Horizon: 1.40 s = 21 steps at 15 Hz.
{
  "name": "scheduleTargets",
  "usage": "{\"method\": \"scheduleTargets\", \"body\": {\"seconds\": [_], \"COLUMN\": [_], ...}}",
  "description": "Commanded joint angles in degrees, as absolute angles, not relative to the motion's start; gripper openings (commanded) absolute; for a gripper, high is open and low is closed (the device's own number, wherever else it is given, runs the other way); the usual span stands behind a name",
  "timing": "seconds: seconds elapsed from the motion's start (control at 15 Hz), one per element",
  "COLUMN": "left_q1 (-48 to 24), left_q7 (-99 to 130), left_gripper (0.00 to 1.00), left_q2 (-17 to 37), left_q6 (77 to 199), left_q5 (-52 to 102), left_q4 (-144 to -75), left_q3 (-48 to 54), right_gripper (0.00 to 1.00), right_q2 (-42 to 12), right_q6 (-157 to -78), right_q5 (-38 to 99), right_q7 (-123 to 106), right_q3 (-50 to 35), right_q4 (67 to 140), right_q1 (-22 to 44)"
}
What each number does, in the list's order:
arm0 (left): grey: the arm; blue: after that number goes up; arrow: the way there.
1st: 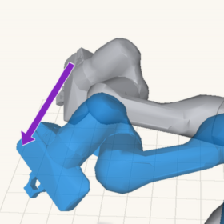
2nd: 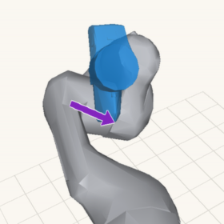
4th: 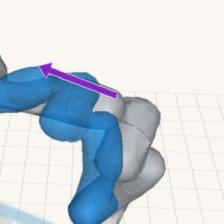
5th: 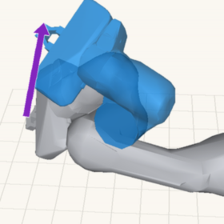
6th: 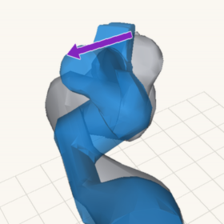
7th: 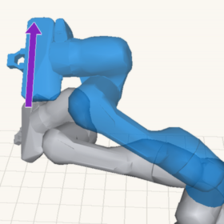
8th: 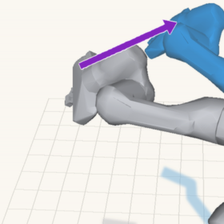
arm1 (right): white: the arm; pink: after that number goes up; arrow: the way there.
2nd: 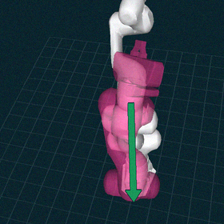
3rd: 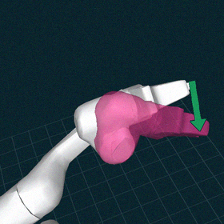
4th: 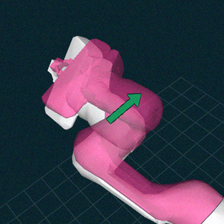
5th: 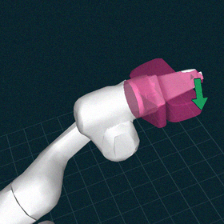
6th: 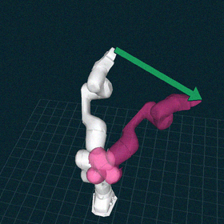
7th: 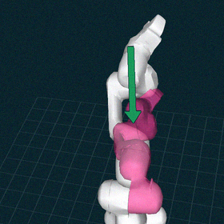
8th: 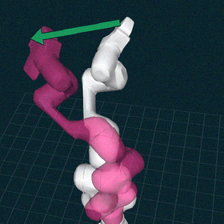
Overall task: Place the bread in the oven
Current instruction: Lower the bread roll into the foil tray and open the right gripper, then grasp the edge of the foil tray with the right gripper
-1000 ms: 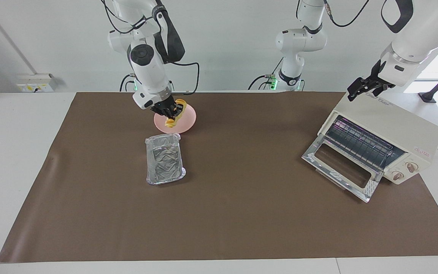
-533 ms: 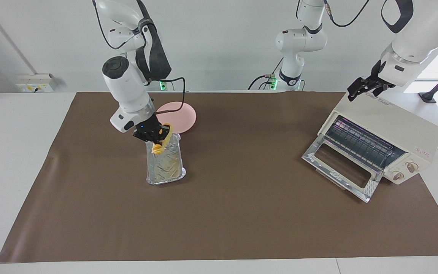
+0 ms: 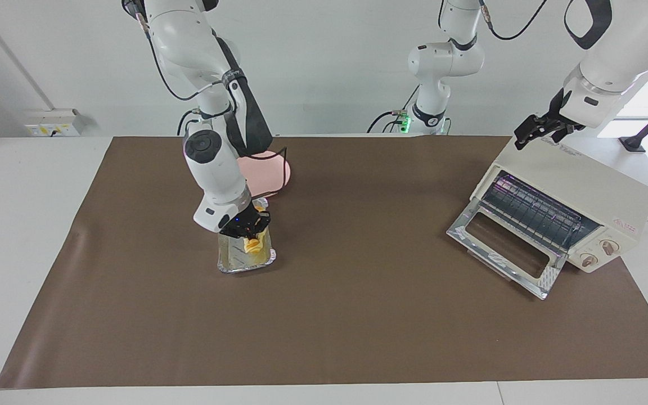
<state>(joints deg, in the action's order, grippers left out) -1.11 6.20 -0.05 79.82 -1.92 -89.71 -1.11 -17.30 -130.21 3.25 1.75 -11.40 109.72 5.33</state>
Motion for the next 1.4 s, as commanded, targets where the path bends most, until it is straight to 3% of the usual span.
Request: {"method": "scheduleTargets", "body": {"seconds": [0.0,0.2,0.27,0.33,0.4,0.73,1.2,1.33], "left_q1": [-1.1,-1.1,-1.1,-1.1,-1.1,-1.1,-1.1,-1.1], "left_q7": [6.0,6.0,6.0,6.0,6.0,5.9,6.0,6.0], "left_gripper": [1.0,1.0,1.0,1.0,1.0,1.0,1.0,1.0], "left_q2": [-1.7,-1.7,-1.7,-1.7,-1.7,-1.7,-1.7,-1.7], "left_q6": [80.9,80.9,80.9,80.9,80.9,80.8,80.9,80.9], "left_q5": [-1.1,-1.1,-1.1,-1.1,-1.1,-1.1,-1.1,-1.1], "left_q4": [-91.4,-91.4,-91.4,-91.4,-91.4,-91.4,-91.4,-91.4], "left_q3": [-1.3,-1.3,-1.3,-1.2,-1.3,-1.3,-1.3,-1.2], "right_gripper": [0.0,0.0,0.06,0.67,1.0,1.0,1.0,0.93], "right_q2": [-16.6,-17.2,-17.2,-17.2,-17.1,-15.7,-15.0,-14.8], "right_q6": [-133.3,-134.9,-135.5,-135.3,-134.8,-127.6,-131.5,-131.4], "right_q5": [2.7,2.7,2.7,2.7,2.7,2.7,3.6,3.6], "right_q7": [-0.8,-1.1,-0.9,-0.8,-0.9,-3.7,-4.8,-3.8], "right_q3": [-11.6,-11.6,-11.6,-11.5,-11.5,-11.2,-11.4,-11.4], "right_q4": [112.7,112.9,113.4,113.3,113.0,110.0,116.5,117.5], "right_q1": [4.9,4.9,4.9,4.7,4.5,0.4,-3.5,-3.5]}}
